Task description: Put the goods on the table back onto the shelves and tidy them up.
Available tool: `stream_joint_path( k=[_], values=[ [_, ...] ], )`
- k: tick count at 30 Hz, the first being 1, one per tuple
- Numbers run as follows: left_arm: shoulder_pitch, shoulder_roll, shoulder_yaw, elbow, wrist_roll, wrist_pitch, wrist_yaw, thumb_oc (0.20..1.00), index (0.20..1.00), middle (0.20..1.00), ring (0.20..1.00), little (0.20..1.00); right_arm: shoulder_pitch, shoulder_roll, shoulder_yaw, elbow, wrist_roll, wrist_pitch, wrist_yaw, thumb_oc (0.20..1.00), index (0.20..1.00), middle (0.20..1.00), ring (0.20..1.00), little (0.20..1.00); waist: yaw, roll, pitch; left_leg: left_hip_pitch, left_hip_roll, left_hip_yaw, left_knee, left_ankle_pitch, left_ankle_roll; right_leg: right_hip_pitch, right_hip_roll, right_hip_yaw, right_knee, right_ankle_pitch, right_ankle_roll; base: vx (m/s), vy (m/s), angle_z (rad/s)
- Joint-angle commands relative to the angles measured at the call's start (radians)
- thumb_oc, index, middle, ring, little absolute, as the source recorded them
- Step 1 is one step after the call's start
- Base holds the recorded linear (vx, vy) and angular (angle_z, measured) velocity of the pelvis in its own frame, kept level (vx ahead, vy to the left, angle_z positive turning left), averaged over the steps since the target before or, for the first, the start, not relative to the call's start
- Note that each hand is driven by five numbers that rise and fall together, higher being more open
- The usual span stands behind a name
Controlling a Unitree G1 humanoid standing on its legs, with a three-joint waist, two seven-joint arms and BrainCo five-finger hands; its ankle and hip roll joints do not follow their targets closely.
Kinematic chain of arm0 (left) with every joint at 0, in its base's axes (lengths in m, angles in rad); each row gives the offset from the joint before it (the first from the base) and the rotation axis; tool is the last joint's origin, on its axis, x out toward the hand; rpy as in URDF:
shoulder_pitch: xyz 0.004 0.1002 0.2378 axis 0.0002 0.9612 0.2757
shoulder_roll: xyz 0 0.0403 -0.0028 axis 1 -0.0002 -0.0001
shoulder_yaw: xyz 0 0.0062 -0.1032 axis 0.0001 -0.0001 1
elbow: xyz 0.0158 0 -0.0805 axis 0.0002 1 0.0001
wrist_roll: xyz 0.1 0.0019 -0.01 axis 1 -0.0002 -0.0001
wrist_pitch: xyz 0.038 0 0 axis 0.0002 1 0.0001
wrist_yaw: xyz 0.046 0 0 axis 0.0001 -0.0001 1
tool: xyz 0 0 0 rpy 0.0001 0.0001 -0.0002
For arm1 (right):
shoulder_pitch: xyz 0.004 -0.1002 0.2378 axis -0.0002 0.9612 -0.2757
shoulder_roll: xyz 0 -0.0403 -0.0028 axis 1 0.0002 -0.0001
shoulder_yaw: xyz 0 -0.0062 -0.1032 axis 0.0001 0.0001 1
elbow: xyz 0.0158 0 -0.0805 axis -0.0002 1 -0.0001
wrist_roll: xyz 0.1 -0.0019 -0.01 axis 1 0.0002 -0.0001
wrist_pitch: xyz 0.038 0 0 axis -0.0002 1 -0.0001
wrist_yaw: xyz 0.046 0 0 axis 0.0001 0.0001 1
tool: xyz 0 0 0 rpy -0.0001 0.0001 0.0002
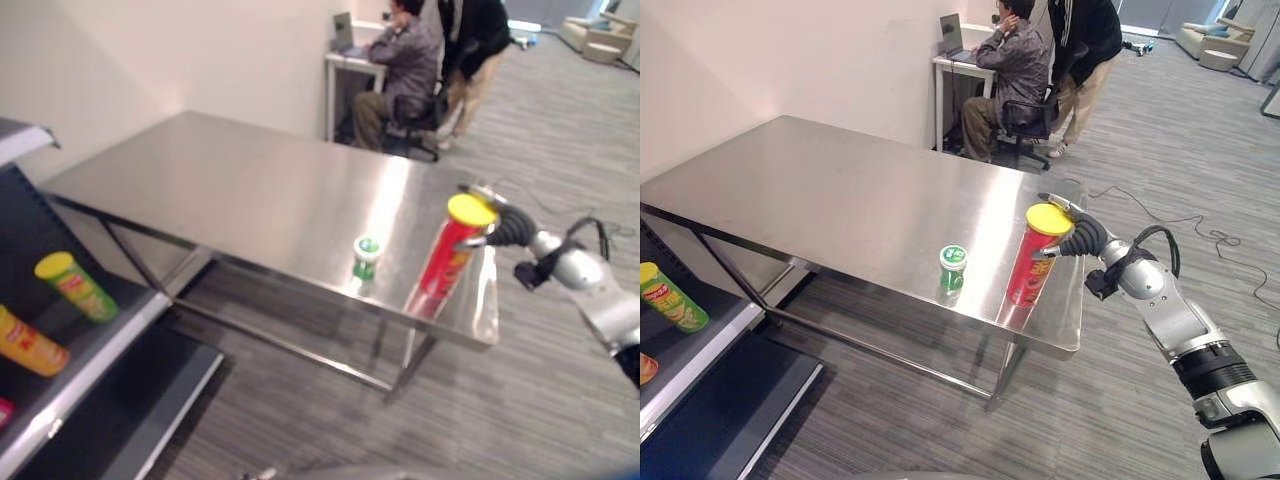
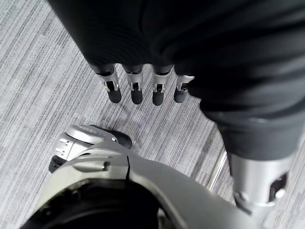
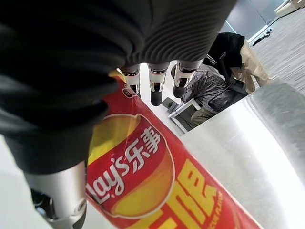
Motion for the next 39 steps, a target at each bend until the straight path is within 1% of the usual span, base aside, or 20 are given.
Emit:
stream_joint_path(
  k=[1, 3, 5, 13, 20, 23, 24, 25, 26, 30, 31, 32, 33, 34, 35, 39],
  values=[
    [-0.036, -0.034, 0.007, 0.046, -0.030, -0.008, -0.002, 1.000, 1.000, 1.000, 1.000, 1.000, 0.004, 0.014, 0.027, 0.010, 0.003, -0.020, -0.006, 1.000, 1.000, 1.000, 1.000, 1.000, 0.037, -0.002, -0.038, -0.030, 0.023, -0.035, 0.001, -0.036, -0.018, 0.030, -0.027, 0.035, 0.015, -0.072, 0.035, 0.00, 0.000, 0.00],
    [-0.036, -0.033, 0.007, 0.046, -0.029, -0.008, -0.002, 1.000, 1.000, 1.000, 1.000, 1.000, 0.001, 0.014, 0.031, 0.009, -0.002, -0.020, -0.006, 1.000, 1.000, 1.000, 1.000, 1.000, 0.038, -0.002, -0.038, -0.030, 0.023, -0.035, 0.001, -0.036, -0.018, 0.030, -0.027, 0.034, 0.016, -0.073, 0.035, 0.00, 0.000, 0.00],
    [-0.034, -0.034, 0.009, 0.044, -0.029, -0.009, -0.004, 1.000, 1.000, 1.000, 1.000, 1.000, 0.006, 0.010, 0.032, 0.003, -0.012, -0.022, -0.001, 0.200, 0.200, 0.200, 0.200, 0.200, 0.040, -0.004, -0.039, -0.030, 0.022, -0.036, 0.001, -0.036, -0.017, 0.031, -0.027, 0.031, 0.016, -0.074, 0.036, 0.00, 0.000, 0.00],
    [-0.032, -0.031, 0.016, 0.040, -0.024, -0.013, -0.001, 1.000, 1.000, 1.000, 1.000, 1.000, 0.023, 0.010, 0.025, -0.011, -0.068, -0.031, -0.010, 0.200, 0.200, 0.200, 0.200, 0.200, 0.042, -0.003, -0.038, -0.029, 0.021, -0.037, 0.001, -0.039, -0.016, 0.032, -0.028, 0.028, 0.016, -0.076, 0.036, 0.00, 0.000, 0.00],
    [-0.035, -0.029, 0.024, 0.034, -0.018, -0.016, 0.016, 1.000, 1.000, 1.000, 1.000, 1.000, 0.062, 0.051, -0.035, -0.007, -0.124, -0.034, -0.063, 0.200, 0.200, 0.200, 0.200, 0.200, 0.044, 0.000, -0.038, -0.027, 0.020, -0.039, 0.001, -0.042, -0.013, 0.035, -0.030, 0.028, 0.016, -0.079, 0.037, 0.00, 0.000, 0.00],
    [-0.040, -0.031, 0.025, 0.031, -0.011, -0.017, 0.027, 1.000, 1.000, 1.000, 1.000, 1.000, 0.089, 0.083, -0.082, -0.014, -0.172, -0.036, -0.117, 0.200, 0.200, 0.200, 0.200, 0.200, 0.046, 0.002, -0.038, -0.025, 0.019, -0.042, 0.001, -0.045, -0.010, 0.038, -0.030, 0.028, 0.016, -0.081, 0.036, 0.00, 0.000, 0.00],
    [-0.041, -0.032, 0.025, 0.031, -0.004, -0.016, 0.032, 1.000, 1.000, 1.000, 1.000, 1.000, 0.108, 0.100, -0.115, -0.026, -0.193, -0.035, -0.145, 0.200, 0.200, 0.200, 0.200, 0.200, 0.046, 0.003, -0.040, -0.026, 0.019, -0.043, 0.001, -0.046, -0.009, 0.037, -0.030, 0.029, 0.015, -0.081, 0.035, 0.00, 0.000, 0.00],
    [-0.043, -0.035, 0.025, 0.029, 0.000, -0.018, 0.037, 1.000, 1.000, 1.000, 1.000, 1.000, 0.119, 0.109, -0.137, -0.039, -0.224, -0.034, -0.174, 0.200, 0.200, 0.200, 0.200, 0.200, 0.046, 0.005, -0.041, -0.032, 0.018, -0.043, 0.001, -0.038, -0.008, 0.030, -0.030, 0.029, 0.018, -0.075, 0.036, 0.00, 0.000, 0.00],
    [-0.045, -0.039, 0.025, 0.022, 0.022, -0.021, 0.049, 1.000, 1.000, 1.000, 1.000, 1.000, 0.148, 0.117, -0.204, -0.086, -0.311, -0.037, -0.238, 0.200, 0.200, 0.200, 0.200, 0.200, 0.045, 0.009, -0.041, -0.030, 0.017, -0.045, 0.001, -0.041, -0.004, 0.031, -0.030, 0.030, 0.017, -0.077, 0.036, 0.00, 0.000, 0.00],
    [-0.045, -0.039, 0.025, 0.022, 0.022, -0.021, 0.049, 1.000, 1.000, 1.000, 1.000, 1.000, 0.148, 0.117, -0.204, -0.087, -0.311, -0.036, -0.238, 0.200, 0.200, 0.200, 0.200, 0.200, 0.045, 0.009, -0.041, -0.030, 0.017, -0.044, 0.001, -0.041, -0.004, 0.032, -0.030, 0.031, 0.017, -0.077, 0.036, 0.01, 0.003, 0.07],
    [-0.047, -0.042, 0.027, 0.021, 0.038, -0.023, 0.060, 1.000, 1.000, 1.000, 1.000, 1.000, 0.163, 0.132, -0.254, -0.121, -0.365, -0.033, -0.296, 0.200, 0.200, 0.200, 0.200, 0.200, 0.044, 0.011, -0.042, -0.030, 0.016, -0.046, 0.001, -0.042, -0.002, 0.033, -0.031, 0.031, 0.016, -0.078, 0.036, 0.02, 0.031, 0.06],
    [-0.056, -0.042, 0.022, 0.025, 0.110, -0.024, 0.095, 1.000, 1.000, 1.000, 1.000, 1.000, 0.188, 0.167, -0.373, -0.273, -0.548, -0.017, -0.430, 0.200, 0.200, 0.200, 0.200, 0.200, 0.042, 0.019, -0.043, -0.027, 0.013, -0.044, 0.001, -0.045, 0.006, 0.032, -0.033, 0.034, 0.015, -0.079, 0.038, 0.03, 0.048, 0.06],
    [-0.056, -0.042, 0.018, 0.025, 0.135, -0.021, 0.105, 1.000, 1.000, 1.000, 1.000, 1.000, 0.211, 0.187, -0.402, -0.333, -0.601, -0.004, -0.449, 0.200, 0.200, 0.200, 0.200, 0.200, 0.044, 0.019, -0.044, -0.027, 0.011, -0.042, 0.001, -0.048, 0.008, 0.032, -0.034, 0.037, 0.015, -0.078, 0.039, 0.02, 0.044, 0.11],
    [-0.056, -0.041, 0.018, 0.025, 0.135, -0.021, 0.105, 1.000, 1.000, 1.000, 1.000, 1.000, 0.213, 0.188, -0.404, -0.336, -0.602, -0.003, -0.448, 0.200, 0.200, 0.200, 0.200, 0.200, 0.045, 0.019, -0.045, -0.027, 0.011, -0.042, 0.001, -0.048, 0.009, 0.031, -0.034, 0.037, 0.015, -0.078, 0.039, -0.01, 0.043, 0.07],
    [-0.054, -0.045, 0.017, 0.024, 0.149, -0.024, 0.114, 1.000, 1.000, 1.000, 1.000, 1.000, 0.226, 0.200, -0.411, -0.367, -0.646, 0.007, -0.469, 0.200, 0.200, 0.200, 0.200, 0.200, 0.044, 0.021, -0.044, -0.027, 0.008, -0.038, 0.001, -0.049, 0.012, 0.030, -0.037, 0.039, 0.014, -0.076, 0.041, -0.01, 0.034, -0.01],
    [-0.053, -0.045, 0.016, 0.025, 0.155, -0.024, 0.115, 1.000, 1.000, 1.000, 1.000, 1.000, 0.231, 0.205, -0.417, -0.375, -0.660, 0.012, -0.478, 0.200, 0.200, 0.200, 0.200, 0.200, 0.045, 0.021, -0.044, -0.027, 0.007, -0.036, 0.001, -0.050, 0.013, 0.029, -0.037, 0.040, 0.013, -0.075, 0.042, 0.00, 0.011, -0.01]
  ],
)
